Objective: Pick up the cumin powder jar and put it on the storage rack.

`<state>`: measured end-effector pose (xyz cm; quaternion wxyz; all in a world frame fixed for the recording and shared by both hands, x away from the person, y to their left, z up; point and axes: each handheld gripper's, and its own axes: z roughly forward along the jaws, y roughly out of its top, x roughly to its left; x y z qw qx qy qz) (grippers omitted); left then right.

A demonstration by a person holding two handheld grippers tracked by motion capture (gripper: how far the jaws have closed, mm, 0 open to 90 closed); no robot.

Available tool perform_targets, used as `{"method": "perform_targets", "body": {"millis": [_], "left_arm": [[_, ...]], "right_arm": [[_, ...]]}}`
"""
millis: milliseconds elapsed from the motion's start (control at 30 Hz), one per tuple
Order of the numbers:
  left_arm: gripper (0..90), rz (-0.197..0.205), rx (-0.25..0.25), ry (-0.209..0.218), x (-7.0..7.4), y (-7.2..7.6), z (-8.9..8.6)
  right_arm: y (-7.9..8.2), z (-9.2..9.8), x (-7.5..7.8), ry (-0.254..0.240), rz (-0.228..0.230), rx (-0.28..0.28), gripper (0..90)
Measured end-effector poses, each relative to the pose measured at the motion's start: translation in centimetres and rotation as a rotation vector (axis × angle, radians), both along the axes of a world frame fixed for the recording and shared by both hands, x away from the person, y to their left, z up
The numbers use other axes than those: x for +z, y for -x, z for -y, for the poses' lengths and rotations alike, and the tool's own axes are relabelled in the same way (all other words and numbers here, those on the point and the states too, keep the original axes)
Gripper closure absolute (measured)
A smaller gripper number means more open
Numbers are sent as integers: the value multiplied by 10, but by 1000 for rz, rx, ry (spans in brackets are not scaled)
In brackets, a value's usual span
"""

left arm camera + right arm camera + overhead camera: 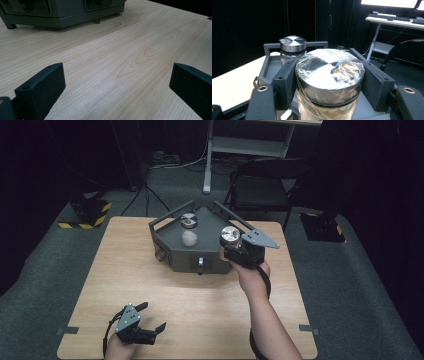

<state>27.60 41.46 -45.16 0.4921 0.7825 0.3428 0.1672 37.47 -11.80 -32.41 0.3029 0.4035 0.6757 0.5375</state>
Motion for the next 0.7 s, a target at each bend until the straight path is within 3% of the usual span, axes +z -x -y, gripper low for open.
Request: {"method": "perform_targets", "body": {"millis": [400, 700], "left_arm": [[5, -1, -1, 6, 0, 0, -1], [5, -2, -4, 12, -1, 0, -2]], "right_arm": [[-24, -14, 6, 7, -9, -19, 349], [-42, -24, 6, 41, -20, -36, 349]]}}
